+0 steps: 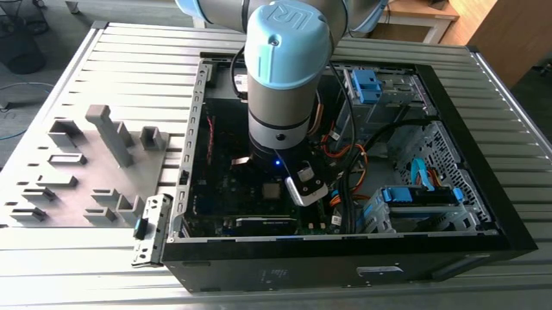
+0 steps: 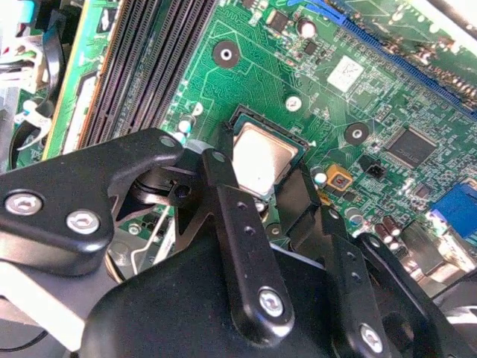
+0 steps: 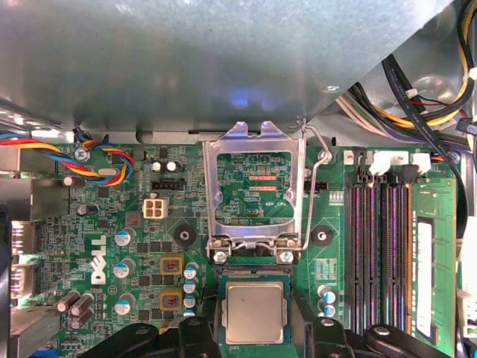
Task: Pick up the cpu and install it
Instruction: 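Place the cpu into insertion slot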
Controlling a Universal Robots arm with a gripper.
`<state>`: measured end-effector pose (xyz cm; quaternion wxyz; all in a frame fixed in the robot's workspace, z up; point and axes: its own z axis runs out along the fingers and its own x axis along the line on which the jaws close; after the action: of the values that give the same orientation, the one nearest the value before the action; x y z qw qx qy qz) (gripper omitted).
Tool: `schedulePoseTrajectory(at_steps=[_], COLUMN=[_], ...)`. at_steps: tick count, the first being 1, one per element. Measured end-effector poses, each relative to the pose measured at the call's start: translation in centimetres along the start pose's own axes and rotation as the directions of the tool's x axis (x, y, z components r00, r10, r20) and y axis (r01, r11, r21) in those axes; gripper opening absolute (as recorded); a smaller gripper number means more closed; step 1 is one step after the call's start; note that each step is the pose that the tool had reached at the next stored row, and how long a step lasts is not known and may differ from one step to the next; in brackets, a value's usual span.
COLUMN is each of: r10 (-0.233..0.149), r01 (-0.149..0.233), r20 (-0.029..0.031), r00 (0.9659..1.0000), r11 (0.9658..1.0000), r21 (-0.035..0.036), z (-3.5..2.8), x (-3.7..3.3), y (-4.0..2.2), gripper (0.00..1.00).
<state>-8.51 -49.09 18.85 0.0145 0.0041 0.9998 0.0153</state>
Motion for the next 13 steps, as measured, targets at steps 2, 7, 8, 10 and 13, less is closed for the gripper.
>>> schedulePoseTrajectory(at_steps=[2,7,8,10,13], r10=[0.0,0.0,0.0,0.0,0.0], r01=[0.0,0.0,0.0,0.0,0.0], r20=[0.0002,0.0,0.0,0.0,0.0], r00=[1.0,1.0,1.0,1.0,1.0], r11=[1.0,1.0,1.0,1.0,1.0], r21=[-0.0004,-0.0002,-0.0001,-0.0001,0.0], z=[0.02,0.01,0.01,0.01,0.01], x=[0.0,0.0,0.0,0.0,0.0], y=[0.0,0.0,0.0,0.0,0.0], gripper=[0.48,0.54,0.54,0.54,0.54])
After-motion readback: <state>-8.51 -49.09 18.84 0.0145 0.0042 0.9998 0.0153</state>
